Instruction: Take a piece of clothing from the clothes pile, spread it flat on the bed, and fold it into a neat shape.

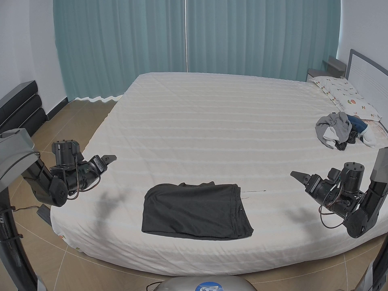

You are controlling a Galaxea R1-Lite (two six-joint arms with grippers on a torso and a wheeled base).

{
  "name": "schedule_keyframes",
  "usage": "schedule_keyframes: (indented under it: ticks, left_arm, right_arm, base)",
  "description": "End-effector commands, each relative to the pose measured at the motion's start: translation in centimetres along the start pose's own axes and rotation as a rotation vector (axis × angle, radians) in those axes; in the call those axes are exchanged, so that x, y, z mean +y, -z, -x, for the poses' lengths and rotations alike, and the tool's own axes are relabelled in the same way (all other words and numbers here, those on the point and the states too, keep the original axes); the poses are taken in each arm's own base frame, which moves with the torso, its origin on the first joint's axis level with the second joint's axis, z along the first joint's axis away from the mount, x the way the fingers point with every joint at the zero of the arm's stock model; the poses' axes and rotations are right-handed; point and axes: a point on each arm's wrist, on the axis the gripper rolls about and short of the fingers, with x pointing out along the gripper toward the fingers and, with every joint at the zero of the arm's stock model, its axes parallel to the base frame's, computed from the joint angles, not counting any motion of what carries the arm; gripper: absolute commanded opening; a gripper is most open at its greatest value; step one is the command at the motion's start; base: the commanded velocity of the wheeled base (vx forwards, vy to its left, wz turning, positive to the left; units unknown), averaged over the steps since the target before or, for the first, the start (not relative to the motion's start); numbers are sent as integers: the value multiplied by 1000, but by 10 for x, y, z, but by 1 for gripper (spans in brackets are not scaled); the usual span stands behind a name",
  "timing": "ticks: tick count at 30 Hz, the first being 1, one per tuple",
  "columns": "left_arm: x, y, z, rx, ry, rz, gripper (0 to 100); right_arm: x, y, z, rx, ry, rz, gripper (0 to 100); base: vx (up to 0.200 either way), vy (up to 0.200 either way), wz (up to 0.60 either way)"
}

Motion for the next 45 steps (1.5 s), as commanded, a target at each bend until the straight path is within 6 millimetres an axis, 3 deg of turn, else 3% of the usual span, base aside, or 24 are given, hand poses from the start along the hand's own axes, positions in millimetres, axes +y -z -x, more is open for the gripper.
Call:
schedule_keyframes:
  ticks: [1, 5, 11, 16, 22, 26, 27, 39, 45]
  left_arm:
    - [-25, -19, 50, -104, 30, -103, 100]
    - [-35, -22, 84, -148, 52, -198, 100]
    - [-41, -20, 123, -200, 51, -324, 100]
    - [-46, -21, 167, -301, 43, -358, 100]
    - [-38, -22, 209, -410, -10, -438, 100]
    - [-34, -21, 225, -453, -36, -467, 100]
    - [-31, -19, 238, -483, -42, -467, 100]
    - [-32, 13, 295, -620, 5, -495, 100]
    - [-27, 42, 324, -623, 91, -527, 100]
  right_arm:
    - [30, -14, 20, -113, -5, 152, 100]
    - [51, -27, 44, -210, -37, 227, 100]
    - [62, -33, 84, -247, -49, 328, 100]
    - [73, -39, 129, -298, -64, 396, 100]
    - [81, -39, 179, -318, -63, 486, 100]
    - [81, -36, 200, -326, -56, 545, 100]
    - [80, -32, 212, -334, -51, 574, 100]
    - [79, -30, 250, -451, -13, 699, 100]
    - [70, -12, 276, -482, 9, 772, 100]
  base:
    - [0, 0, 0]
    - [0, 0, 0]
    - [0, 0, 0]
    - [0, 0, 0]
    - [0, 0, 0]
    - [0, 0, 0]
    - [0, 0, 0]
    - [0, 0, 0]
    - [0, 0, 0]
